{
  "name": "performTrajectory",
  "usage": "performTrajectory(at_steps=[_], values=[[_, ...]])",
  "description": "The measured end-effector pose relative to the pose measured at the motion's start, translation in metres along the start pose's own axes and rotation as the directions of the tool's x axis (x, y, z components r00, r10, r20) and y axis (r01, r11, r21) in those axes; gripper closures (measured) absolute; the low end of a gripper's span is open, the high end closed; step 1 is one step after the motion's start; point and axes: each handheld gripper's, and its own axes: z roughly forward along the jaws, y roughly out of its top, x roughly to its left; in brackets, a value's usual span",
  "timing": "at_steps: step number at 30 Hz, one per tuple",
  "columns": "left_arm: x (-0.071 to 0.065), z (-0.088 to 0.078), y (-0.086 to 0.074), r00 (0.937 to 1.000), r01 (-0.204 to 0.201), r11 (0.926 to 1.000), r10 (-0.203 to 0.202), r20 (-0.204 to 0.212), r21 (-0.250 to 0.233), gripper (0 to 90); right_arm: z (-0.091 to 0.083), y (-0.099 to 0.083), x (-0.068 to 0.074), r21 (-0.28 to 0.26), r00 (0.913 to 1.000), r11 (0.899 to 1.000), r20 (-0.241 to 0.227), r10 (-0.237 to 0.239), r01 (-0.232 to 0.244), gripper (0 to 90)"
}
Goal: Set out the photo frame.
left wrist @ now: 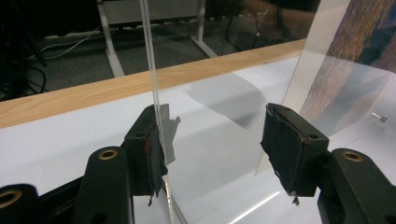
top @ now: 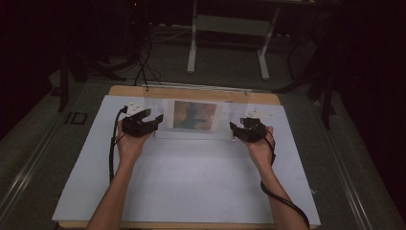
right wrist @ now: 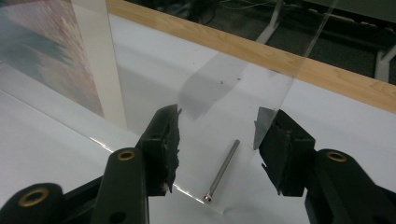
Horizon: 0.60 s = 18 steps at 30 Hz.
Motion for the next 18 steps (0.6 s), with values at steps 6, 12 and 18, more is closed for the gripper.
performTrajectory(at_steps=[6, 12, 18], values=[[-0.005, -0.006, -0.002, 1.0000, 0.008, 0.9999, -0.008, -0.003, 0.006, 41.5, -0.006, -0.004, 0.003, -0.002, 1.0000, 1.000, -0.006, -0.001, 0.001, 49.8], [-0.009, -0.012, -0.006, 1.0000, 0.005, 1.0000, -0.005, 0.002, 0.008, 41.4, -0.014, -0.008, 0.009, 0.001, 0.9998, 1.000, 0.016, -0.010, 0.010, 49.7], [-0.014, -0.023, -0.006, 0.9997, 0.016, 0.9998, -0.016, -0.016, 0.009, 40.4, -0.022, -0.012, 0.018, 0.004, 0.9996, 1.000, 0.022, -0.017, 0.017, 49.4]])
